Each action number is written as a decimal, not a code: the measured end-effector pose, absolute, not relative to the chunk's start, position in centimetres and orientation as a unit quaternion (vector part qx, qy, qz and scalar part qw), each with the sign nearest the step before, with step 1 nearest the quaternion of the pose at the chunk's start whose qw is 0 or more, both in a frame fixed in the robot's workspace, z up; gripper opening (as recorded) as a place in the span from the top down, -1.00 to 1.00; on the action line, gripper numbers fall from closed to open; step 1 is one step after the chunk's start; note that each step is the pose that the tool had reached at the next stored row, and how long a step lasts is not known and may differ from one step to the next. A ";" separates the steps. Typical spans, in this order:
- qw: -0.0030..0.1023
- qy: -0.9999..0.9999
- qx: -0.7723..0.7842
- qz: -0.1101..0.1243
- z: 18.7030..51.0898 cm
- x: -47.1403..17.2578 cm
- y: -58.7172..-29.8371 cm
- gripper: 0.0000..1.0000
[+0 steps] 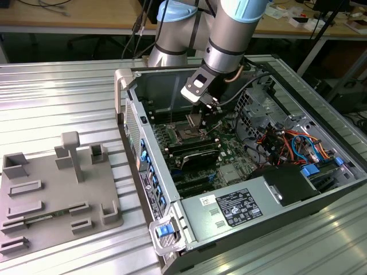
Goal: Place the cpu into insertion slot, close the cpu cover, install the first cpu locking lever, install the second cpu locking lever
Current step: 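Place the cpu into insertion slot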
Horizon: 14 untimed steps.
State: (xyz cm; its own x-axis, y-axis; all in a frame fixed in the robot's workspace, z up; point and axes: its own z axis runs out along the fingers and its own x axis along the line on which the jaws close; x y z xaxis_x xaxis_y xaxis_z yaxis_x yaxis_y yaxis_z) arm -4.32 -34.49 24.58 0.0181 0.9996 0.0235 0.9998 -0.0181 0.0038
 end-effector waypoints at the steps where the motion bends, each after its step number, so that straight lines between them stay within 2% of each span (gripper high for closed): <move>1: 0.008 -0.701 -0.713 -0.008 24.5 -4.3 -34.5 -0.09; 14: 0.009 -0.701 -0.713 -0.008 24.5 -4.3 -34.5 -0.09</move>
